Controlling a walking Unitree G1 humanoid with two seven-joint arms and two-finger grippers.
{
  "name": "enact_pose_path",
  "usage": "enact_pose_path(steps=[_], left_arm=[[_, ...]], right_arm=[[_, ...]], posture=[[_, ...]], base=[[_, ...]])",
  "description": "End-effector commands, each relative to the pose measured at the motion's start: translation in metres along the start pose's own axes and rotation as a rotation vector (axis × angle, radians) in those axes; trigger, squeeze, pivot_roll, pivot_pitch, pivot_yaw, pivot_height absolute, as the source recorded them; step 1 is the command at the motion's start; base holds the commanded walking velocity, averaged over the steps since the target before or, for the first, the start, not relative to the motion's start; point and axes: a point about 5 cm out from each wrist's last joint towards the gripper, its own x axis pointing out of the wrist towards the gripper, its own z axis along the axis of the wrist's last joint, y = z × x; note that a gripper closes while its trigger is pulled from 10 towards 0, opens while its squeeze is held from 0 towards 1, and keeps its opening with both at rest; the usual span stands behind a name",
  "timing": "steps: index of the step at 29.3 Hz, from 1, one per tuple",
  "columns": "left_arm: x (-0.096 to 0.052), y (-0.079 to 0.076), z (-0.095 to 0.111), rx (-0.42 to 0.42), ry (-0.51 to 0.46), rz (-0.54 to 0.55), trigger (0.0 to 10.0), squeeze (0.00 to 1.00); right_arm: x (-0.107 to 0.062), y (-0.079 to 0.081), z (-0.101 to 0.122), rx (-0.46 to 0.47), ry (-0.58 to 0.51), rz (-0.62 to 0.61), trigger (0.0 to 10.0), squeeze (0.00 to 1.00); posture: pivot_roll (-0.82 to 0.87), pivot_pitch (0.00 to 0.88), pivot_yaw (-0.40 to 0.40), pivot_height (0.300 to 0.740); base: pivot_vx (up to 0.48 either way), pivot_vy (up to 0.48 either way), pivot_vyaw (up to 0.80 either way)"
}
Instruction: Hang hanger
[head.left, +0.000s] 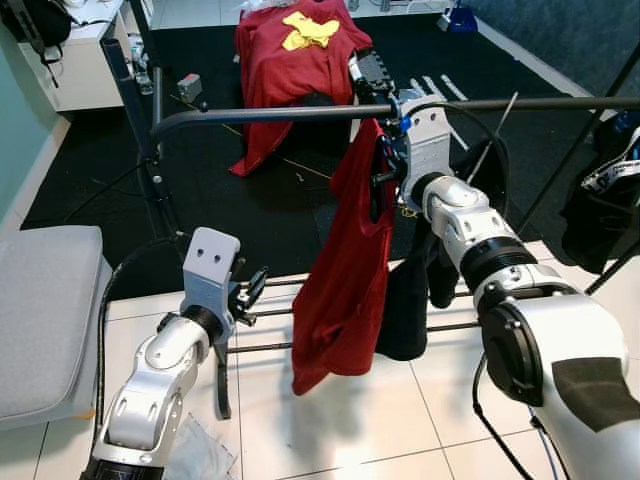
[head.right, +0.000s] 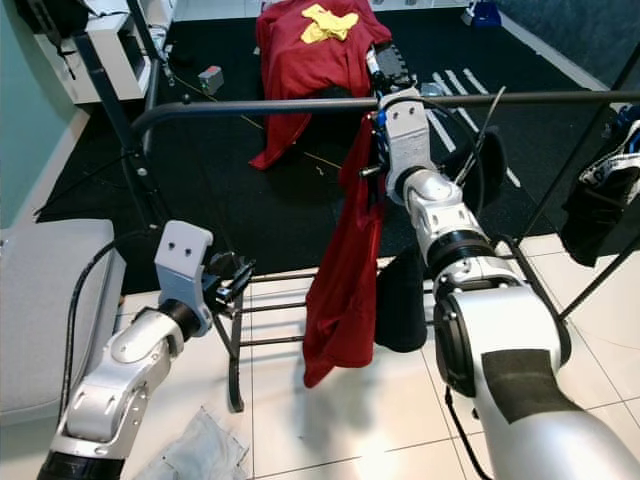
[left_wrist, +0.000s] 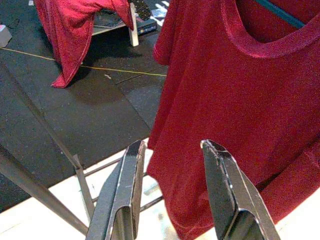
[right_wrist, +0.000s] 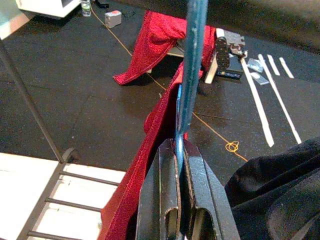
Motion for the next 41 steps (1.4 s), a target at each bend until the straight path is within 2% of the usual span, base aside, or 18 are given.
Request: enact_pose_path(steps=[1,5,7,9,14,21,24,25,27,29,30,32,33,36,37,39,40,41], left_arm=[[0.000,-0.002,-0.005,-0.016,0.023,-0.013,10.0,0.00],[0.002,0.002,-0.002,-0.018,0.005,0.006,10.0,0.00],[0.002,0.002,-0.002,-0.018,0.005,0.006,10.0,0.00],[0.006,0.009,0.001,-0.031,-0.013,0.041,10.0,0.00],[0.009,0.013,0.000,-0.048,-0.022,0.065,10.0,0.00],[0.009,0.012,-0.003,-0.049,-0.010,0.071,10.0,0.00],[0.004,0.013,-0.011,-0.064,0.023,0.099,10.0,0.00],[0.004,0.013,-0.011,-0.064,0.023,0.099,10.0,0.00],[0.000,0.012,-0.020,-0.105,0.049,0.122,10.0,0.00],[0.000,0.012,-0.020,-0.105,0.049,0.122,10.0,0.00],[-0.001,0.012,-0.023,-0.123,0.055,0.138,10.0,0.00],[-0.001,0.012,-0.023,-0.123,0.055,0.138,10.0,0.00],[-0.002,0.012,-0.025,-0.146,0.062,0.157,10.0,0.00],[-0.002,0.012,-0.025,-0.146,0.062,0.157,10.0,0.00],[-0.002,0.014,-0.030,-0.182,0.068,0.193,10.0,0.00],[-0.002,0.014,-0.030,-0.182,0.068,0.193,10.0,0.00],[-0.004,0.013,-0.037,-0.200,0.094,0.212,10.0,0.00],[-0.004,0.013,-0.037,-0.200,0.094,0.212,10.0,0.00]], right_arm=[[0.001,0.000,0.006,-0.004,-0.022,0.008,0.0,0.00],[0.001,0.002,0.018,0.003,-0.098,0.035,0.0,0.00],[0.001,0.002,0.018,0.003,-0.098,0.035,0.0,0.00],[0.000,0.005,0.023,0.003,-0.166,0.068,0.0,0.00],[-0.002,0.010,0.024,0.001,-0.228,0.099,0.0,0.00],[-0.004,0.018,0.021,0.007,-0.257,0.146,0.0,0.00],[-0.010,0.030,0.005,0.018,-0.241,0.255,0.0,0.00],[-0.010,0.030,0.005,0.018,-0.241,0.255,0.0,0.00],[-0.020,0.044,-0.022,0.037,-0.199,0.352,0.0,0.00],[-0.020,0.044,-0.022,0.037,-0.199,0.352,0.0,0.00],[-0.025,0.050,-0.037,0.052,-0.171,0.384,0.0,0.00],[-0.025,0.050,-0.037,0.052,-0.171,0.384,0.0,0.00],[-0.030,0.055,-0.050,0.071,-0.140,0.398,0.0,0.00],[-0.030,0.055,-0.050,0.071,-0.140,0.398,0.0,0.00],[-0.036,0.061,-0.066,0.080,-0.101,0.417,0.0,0.00],[-0.036,0.061,-0.066,0.080,-0.101,0.417,0.0,0.00],[-0.046,0.069,-0.092,0.099,-0.033,0.426,0.0,0.00],[-0.046,0.069,-0.092,0.099,-0.033,0.426,0.0,0.00]], posture=[[0.14,0.131,0.000,0.740],[0.13,0.103,-0.001,0.740],[0.13,0.103,-0.001,0.740],[0.11,0.068,0.013,0.740],[0.10,0.047,0.022,0.740],[0.10,0.034,0.030,0.740],[0.09,0.037,0.037,0.740],[0.09,0.037,0.037,0.740],[0.09,0.042,0.044,0.740],[0.09,0.042,0.044,0.740],[0.09,0.042,0.049,0.740],[0.09,0.042,0.049,0.740],[0.09,0.044,0.048,0.740],[0.09,0.044,0.048,0.740],[0.09,0.051,0.040,0.740],[0.09,0.051,0.040,0.740],[0.09,0.059,0.016,0.740],[0.09,0.059,0.016,0.740]], base=[[0.000,0.000,0.00],[0.000,0.000,0.00],[0.000,0.000,0.00],[0.000,0.000,0.00],[0.000,0.000,0.00],[0.000,0.000,0.00],[0.000,0.000,0.00],[0.000,0.000,0.00],[0.000,0.000,0.00],[0.000,0.000,0.00],[0.000,0.000,0.00],[0.000,0.000,0.00],[0.000,0.000,0.00],[0.000,0.000,0.00],[0.000,0.000,0.00],[0.000,0.000,0.00],[0.000,0.000,0.00],[0.000,0.000,0.00]])
